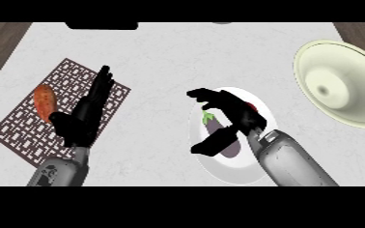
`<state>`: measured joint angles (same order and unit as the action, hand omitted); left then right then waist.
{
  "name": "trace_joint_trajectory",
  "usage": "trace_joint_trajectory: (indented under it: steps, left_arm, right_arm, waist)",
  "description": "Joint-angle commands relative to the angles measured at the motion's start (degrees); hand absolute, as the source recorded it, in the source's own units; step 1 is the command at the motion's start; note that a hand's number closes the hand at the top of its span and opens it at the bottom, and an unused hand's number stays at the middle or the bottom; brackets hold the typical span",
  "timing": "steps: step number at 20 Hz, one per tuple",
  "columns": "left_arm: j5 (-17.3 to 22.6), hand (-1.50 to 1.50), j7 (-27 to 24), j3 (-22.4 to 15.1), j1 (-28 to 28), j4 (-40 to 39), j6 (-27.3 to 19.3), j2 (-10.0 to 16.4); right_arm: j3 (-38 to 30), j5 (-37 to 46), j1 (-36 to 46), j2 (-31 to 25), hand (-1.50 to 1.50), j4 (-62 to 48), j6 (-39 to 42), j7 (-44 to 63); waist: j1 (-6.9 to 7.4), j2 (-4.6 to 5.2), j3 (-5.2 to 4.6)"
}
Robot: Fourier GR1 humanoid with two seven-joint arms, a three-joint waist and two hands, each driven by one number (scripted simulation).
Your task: Pick the eggplant from the plate and place it in the bowl
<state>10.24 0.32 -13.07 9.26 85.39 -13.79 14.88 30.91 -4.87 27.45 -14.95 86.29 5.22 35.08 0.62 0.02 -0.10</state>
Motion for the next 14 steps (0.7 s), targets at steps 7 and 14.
trace_joint_trajectory:
  steps: [7,14]
  left_arm:
    - [-1.83,0.0,2.64,-0.82,0.36,1.6,0.31,-0.92]
    - [-3.02,0.0,2.02,-0.84,0.06,2.1,-0.12,-2.35]
  right_arm:
    - [-2.66,3.4,25.39,5.42,-1.5,-13.25,8.17,18.2]
    - [-5.34,-0.86,31.01,9.29,-1.5,-27.62,17.35,24.29]
  waist:
    - [0.8,0.08,0.03]
    - [0.57,0.11,0.05]
